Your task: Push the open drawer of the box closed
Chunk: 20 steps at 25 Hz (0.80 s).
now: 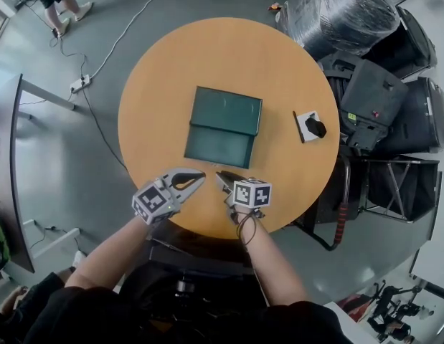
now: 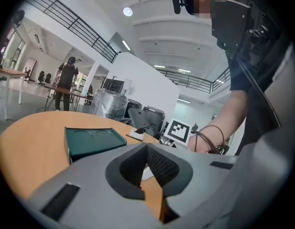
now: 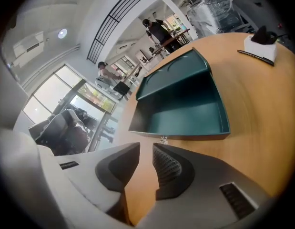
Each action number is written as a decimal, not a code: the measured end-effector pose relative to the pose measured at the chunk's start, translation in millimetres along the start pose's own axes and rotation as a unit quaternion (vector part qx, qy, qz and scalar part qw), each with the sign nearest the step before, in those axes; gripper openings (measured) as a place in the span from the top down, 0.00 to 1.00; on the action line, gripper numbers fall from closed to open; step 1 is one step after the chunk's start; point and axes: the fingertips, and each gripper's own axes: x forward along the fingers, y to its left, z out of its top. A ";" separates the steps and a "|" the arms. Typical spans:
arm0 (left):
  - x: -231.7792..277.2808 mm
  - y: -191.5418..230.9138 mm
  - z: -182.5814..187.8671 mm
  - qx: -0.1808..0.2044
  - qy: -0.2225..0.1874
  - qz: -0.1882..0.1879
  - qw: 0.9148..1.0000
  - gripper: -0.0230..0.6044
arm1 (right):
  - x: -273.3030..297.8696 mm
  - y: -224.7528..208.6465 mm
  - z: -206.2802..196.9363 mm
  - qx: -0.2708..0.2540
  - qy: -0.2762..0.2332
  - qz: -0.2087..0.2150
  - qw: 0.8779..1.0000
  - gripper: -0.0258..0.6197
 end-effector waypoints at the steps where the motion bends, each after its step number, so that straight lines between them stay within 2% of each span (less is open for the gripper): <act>1: 3.5 1.5 -5.3 -0.001 0.003 -0.001 1.000 0.94 | 5.1 -3.4 -0.2 0.004 0.004 0.000 1.000 0.81; 10: 23.4 22.1 -50.9 -0.022 0.037 0.012 0.999 0.94 | 39.8 -28.6 -4.5 0.036 0.021 -0.002 0.999 0.77; 20: 34.6 37.7 -65.2 -0.032 0.050 0.020 0.998 0.94 | 65.7 -46.3 -1.5 0.067 0.024 -0.010 0.997 0.74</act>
